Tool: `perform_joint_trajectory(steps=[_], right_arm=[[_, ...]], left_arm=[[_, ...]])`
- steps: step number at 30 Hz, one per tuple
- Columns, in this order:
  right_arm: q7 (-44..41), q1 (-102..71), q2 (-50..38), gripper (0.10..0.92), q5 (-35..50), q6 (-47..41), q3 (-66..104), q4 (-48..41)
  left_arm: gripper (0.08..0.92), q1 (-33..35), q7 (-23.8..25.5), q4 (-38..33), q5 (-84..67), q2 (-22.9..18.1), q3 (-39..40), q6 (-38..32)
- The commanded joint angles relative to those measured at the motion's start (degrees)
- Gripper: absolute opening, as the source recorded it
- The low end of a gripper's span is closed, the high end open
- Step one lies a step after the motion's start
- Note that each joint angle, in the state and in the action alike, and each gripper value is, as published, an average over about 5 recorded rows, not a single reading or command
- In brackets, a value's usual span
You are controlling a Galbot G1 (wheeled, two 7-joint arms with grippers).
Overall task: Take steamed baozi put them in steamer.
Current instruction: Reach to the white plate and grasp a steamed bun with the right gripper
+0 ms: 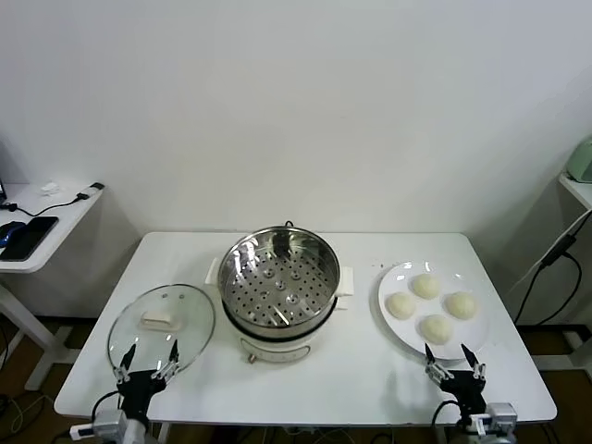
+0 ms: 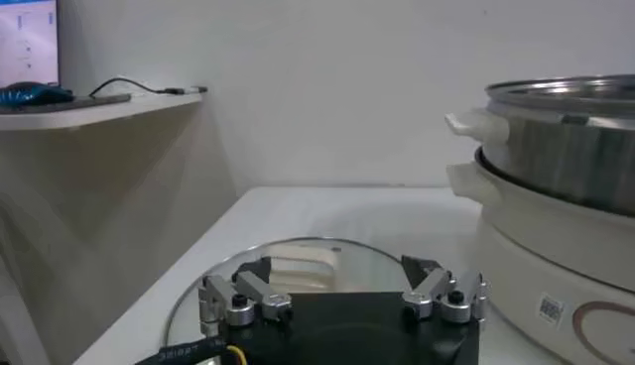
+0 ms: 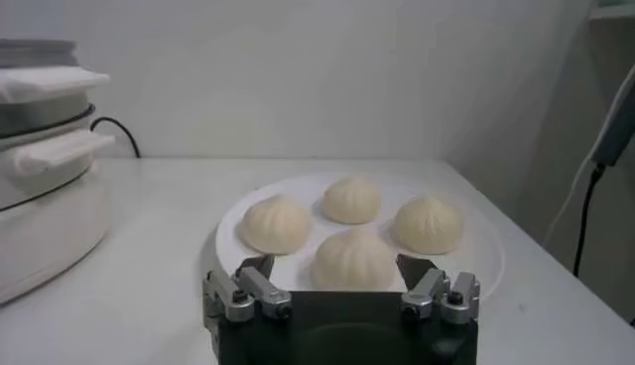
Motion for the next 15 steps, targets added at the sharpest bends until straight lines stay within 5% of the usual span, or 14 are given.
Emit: perform_joint_trajectory(steps=[1, 9, 15], right_arm=[[1.1, 4.0, -1.3, 0.823, -0.8, -3.9, 0.3, 1.2], [0.1, 24.3, -17.2, 0.823, 3.1, -14.0, -4.5, -5.5], [-12.6, 43.6, -31.8, 0.823, 1.6, -17.3, -19.7, -16.0]], left_arm=[[0.823, 0.0, 0.0, -0.1, 0.0, 0.0, 0.1, 0.2], [0.823, -0.5, 0.0, -0.4, -0.5, 0.6, 0.4, 0.2], [0.823, -0.8, 0.0, 0.0, -0.8, 1.4, 0.7, -0.2]])
